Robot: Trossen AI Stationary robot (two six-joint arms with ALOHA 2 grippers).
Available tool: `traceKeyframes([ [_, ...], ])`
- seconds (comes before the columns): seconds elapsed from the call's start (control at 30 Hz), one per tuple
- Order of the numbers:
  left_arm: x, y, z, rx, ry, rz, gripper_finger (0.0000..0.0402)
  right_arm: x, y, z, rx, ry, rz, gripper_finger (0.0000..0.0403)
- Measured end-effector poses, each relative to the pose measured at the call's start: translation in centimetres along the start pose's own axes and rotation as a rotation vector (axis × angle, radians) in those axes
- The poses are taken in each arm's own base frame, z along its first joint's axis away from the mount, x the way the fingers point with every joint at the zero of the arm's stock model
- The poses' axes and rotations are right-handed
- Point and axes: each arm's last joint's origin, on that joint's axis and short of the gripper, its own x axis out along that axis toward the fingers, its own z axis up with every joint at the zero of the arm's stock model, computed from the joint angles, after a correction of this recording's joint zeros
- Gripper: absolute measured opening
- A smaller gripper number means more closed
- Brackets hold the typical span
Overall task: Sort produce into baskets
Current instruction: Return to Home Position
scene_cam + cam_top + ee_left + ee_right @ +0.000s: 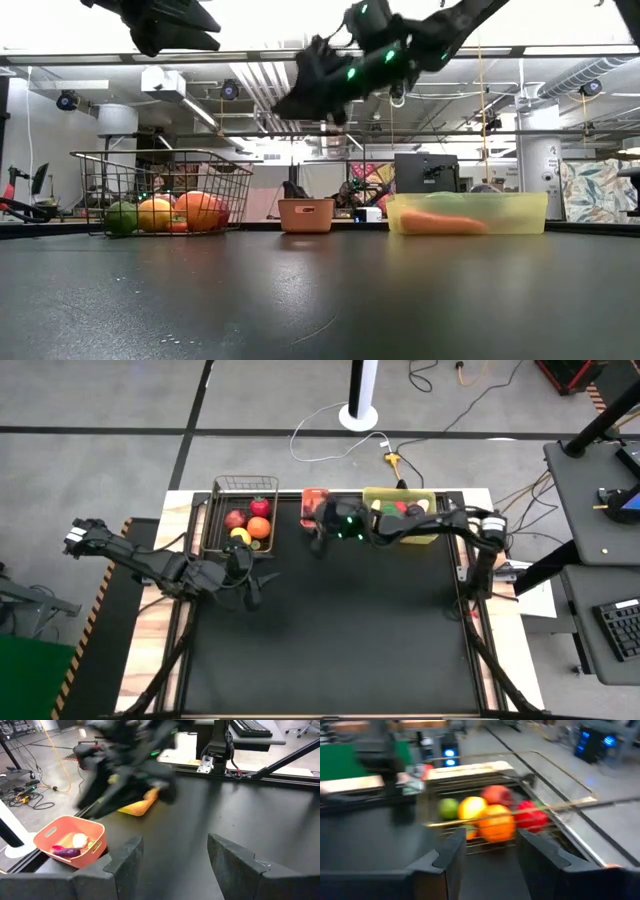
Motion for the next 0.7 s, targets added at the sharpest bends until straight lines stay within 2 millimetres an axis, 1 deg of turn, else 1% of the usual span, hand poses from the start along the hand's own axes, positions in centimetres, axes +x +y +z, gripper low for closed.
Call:
traceKeyframes([
  [0.13, 0.0, -0.1, 0.1, -0.012, -0.015, -0.003, 0.0203, -2.3, 3.6, 0.4, -0.063, -0.021, 0.086, 0.0155],
  [0.27, 0.9, -0.8, 0.7, -0.013, -0.101, -0.021, 0.0203, -4.8, 6.8, -0.5, -0.151, -0.032, 0.169, 0.0153],
  [0.33, 1.4, -1.4, 0.9, 0.008, -0.154, -0.083, 0.0203, -6.1, 7.8, -0.8, -0.175, -0.077, 0.199, 0.0154],
  [0.4, 2.0, -1.9, 0.9, 0.03, -0.214, -0.153, 0.0203, -7.5, 8.2, -1.2, -0.158, -0.112, 0.216, 0.0155],
  [0.47, 2.6, -2.0, 0.8, 0.053, -0.254, -0.19, 0.0203, -8.8, 8.1, -1.7, -0.146, -0.134, 0.219, 0.0154],
  [0.57, 3.0, -1.1, 0.6, 0.061, -0.25, -0.159, 0.0203, -10.8, 7.7, -2.8, -0.118, -0.148, 0.215, 0.0149],
  [0.7, 2.6, 0.6, 0.9, 0.044, -0.273, -0.17, 0.0203, -13.7, 7.1, -3.5, -0.109, -0.197, 0.215, 0.0143],
])
